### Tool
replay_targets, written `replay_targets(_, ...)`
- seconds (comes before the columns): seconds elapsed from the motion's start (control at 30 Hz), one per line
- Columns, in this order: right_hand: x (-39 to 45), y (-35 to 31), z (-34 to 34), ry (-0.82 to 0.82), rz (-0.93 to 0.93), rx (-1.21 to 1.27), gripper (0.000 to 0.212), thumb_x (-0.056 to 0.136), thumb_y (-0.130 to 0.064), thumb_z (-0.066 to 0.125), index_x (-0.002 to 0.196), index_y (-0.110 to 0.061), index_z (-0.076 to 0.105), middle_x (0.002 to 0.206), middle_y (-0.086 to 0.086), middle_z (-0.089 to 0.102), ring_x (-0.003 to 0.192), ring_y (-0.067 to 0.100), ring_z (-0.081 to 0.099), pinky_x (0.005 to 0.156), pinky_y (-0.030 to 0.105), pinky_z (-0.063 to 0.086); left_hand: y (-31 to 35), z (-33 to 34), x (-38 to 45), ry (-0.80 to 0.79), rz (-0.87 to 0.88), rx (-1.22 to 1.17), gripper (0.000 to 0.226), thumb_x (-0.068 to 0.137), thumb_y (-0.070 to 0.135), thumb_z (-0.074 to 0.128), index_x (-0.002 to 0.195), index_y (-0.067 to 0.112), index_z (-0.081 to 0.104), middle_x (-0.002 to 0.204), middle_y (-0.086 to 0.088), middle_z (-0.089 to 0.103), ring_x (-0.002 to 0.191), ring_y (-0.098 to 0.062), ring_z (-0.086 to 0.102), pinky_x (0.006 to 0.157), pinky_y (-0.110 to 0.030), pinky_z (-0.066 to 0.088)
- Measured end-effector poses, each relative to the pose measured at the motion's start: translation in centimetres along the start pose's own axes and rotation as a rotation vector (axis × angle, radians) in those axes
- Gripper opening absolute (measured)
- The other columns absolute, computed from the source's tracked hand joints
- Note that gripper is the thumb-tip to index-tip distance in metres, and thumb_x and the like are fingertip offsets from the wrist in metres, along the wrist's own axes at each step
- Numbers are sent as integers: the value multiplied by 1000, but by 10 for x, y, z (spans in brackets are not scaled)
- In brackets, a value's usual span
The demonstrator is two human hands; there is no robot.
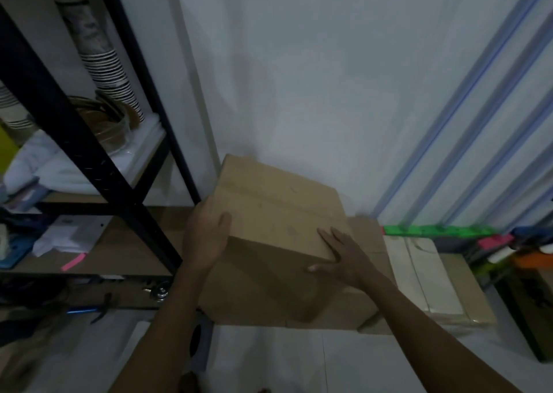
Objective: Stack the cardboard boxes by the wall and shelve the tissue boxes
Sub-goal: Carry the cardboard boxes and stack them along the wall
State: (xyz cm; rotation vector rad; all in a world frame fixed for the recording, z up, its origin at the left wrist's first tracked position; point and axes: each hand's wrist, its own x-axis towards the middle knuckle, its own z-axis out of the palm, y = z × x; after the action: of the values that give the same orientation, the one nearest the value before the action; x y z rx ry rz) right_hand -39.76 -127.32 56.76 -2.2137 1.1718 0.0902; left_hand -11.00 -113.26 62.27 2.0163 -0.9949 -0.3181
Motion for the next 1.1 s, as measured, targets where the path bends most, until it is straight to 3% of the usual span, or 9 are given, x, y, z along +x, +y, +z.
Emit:
replay_targets(0.13, 11, -20, 31, 14, -16, -203, 114, 61, -99, 39, 155, -50, -1, 168, -8, -6, 155, 27, -2, 119, 59, 19, -73, 7, -2, -56, 23, 145, 56, 103, 38, 28, 151, 16, 46, 135, -22, 57, 119, -41, 55, 96, -52, 51)
replay_targets(0.2, 11, -27, 52, 14, -21, -322, 100, 75, -89, 39, 156, -47, -4, 168, -7, -10, 154, 28, -5, 117, 59, 20, -114, 15, -13, -258, -107, 257, 64, 95, 56, 25, 156, 42, 34, 148, -21, 49, 133, -46, 46, 103, -58, 46)
replay_targets(0.27, 6, -33, 73, 22, -49, -420, 95, 77, -87, 23, 157, -44, -4, 168, -4, -13, 154, 30, -7, 117, 59, 21, -132, 23, -29, -453, -302, 350, 62, 85, 72, 27, 146, 72, 13, 167, -11, 21, 150, -44, 23, 117, -66, 26)
replay_targets(0.33, 2, -37, 87, 65, -55, -455, 92, 78, -85, 8, 158, -41, 2, 169, 0, -7, 154, 34, -1, 114, 61, 22, -134, 33, -39, -389, -380, 440, 59, 100, 59, 25, 150, 64, -5, 170, -13, -3, 153, -49, 5, 117, -72, 13)
replay_targets(0.4, 1, -37, 91, 81, -46, -456, 89, 85, -83, 2, 158, -36, 21, 167, 5, 16, 151, 38, 21, 107, 62, 32, -117, 40, -46, -311, -161, 510, 63, 102, 39, 18, 154, 52, -14, 167, -18, 15, 148, -50, 24, 114, -73, 15)
replay_targets(0.47, 3, -31, 94, 88, -66, -476, 87, 90, -80, 4, 155, -31, 33, 162, 10, 30, 145, 42, 34, 105, 58, 38, -105, 49, -54, -396, 56, 502, 66, 93, 51, 14, 152, 58, -14, 169, -6, 6, 154, -40, 18, 119, -68, 10)
replay_targets(0.57, 8, -28, 98, 118, -102, -482, 84, 93, -77, 8, 155, -27, 35, 161, 13, 32, 144, 43, 36, 107, 55, 37, -97, 65, -65, -467, 55, 582, 86, 82, 87, 24, 155, 55, -8, 163, 11, -27, 153, -25, -24, 118, -63, -13)
replay_targets(0.73, 26, -53, 106, 149, -111, -480, 82, 95, -74, 11, 154, -24, 38, 159, 16, 34, 143, 46, 35, 110, 56, 33, -113, 49, -33, -485, 11, 512, 91, 82, 89, 41, 157, 55, 1, 166, 14, -26, 154, -24, -25, 118, -62, -16)
replay_targets(1.1, 97, -100, 110, 212, -131, -509, 81, 90, -71, 26, 153, -21, 40, 157, 20, 36, 141, 50, 35, 110, 60, 34, -137, 21, 39, -492, -14, 524, 93, 79, 92, 38, 156, 56, 1, 167, 15, -23, 154, -22, -23, 120, -63, -11)
